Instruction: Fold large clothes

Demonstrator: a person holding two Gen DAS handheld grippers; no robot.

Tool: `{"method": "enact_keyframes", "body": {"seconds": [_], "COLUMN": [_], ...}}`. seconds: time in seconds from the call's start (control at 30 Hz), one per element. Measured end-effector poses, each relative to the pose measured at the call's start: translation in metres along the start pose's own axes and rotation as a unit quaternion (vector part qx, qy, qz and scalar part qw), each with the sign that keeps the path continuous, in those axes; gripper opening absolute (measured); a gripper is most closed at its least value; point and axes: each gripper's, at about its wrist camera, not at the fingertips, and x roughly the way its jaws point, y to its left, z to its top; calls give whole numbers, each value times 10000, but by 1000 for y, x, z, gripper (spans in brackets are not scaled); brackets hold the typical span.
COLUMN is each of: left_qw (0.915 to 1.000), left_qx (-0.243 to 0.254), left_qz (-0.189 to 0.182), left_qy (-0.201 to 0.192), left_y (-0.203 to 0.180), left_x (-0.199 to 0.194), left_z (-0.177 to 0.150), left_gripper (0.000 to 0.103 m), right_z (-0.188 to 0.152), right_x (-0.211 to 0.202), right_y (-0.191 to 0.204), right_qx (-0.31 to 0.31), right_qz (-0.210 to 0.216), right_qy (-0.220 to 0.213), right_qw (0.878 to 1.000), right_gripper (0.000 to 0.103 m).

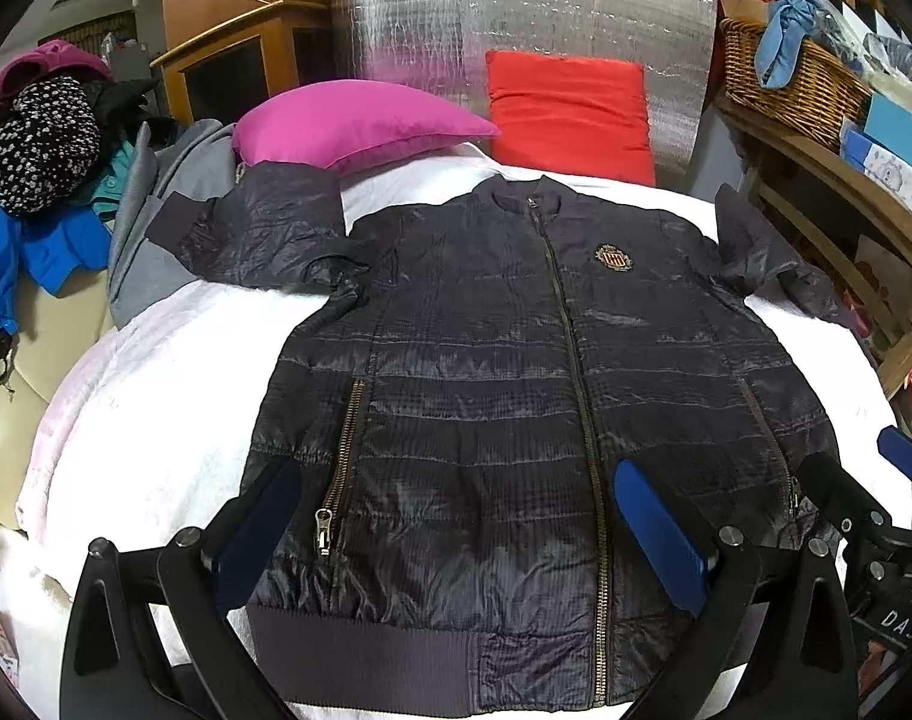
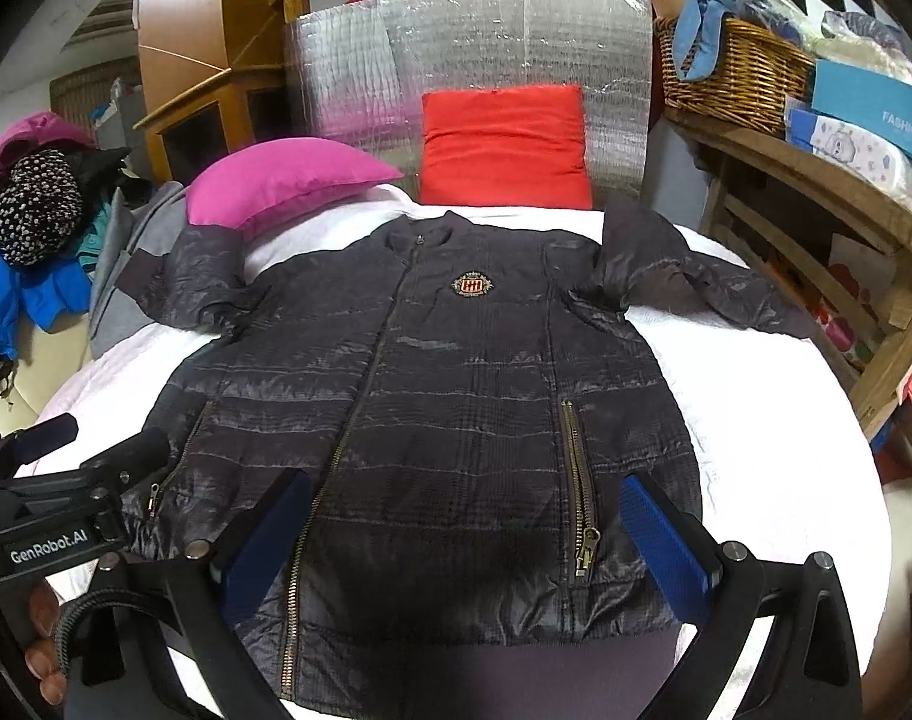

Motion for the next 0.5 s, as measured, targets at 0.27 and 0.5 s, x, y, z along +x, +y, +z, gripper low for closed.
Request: {"method": "enact_keyframes", "body": {"seconds": [0.27, 0.5], "left_qw": [9950, 9877], "left_qx": [-626, -973], "left_qz": [-91, 885], "left_qy": [774, 848], "left_y": [72, 141], "left_x": [71, 122], "left_z": [-14, 6], "left_gripper": [103, 103], "right_z": [-20, 6], "right_x": [21, 53], "right_y": [-71, -197], "right_qx": [703, 2323], "right_qz": [852, 1074], "right_qy": [569, 365], "right_qw": [9922, 9660], "right_gripper": [103, 103]}}
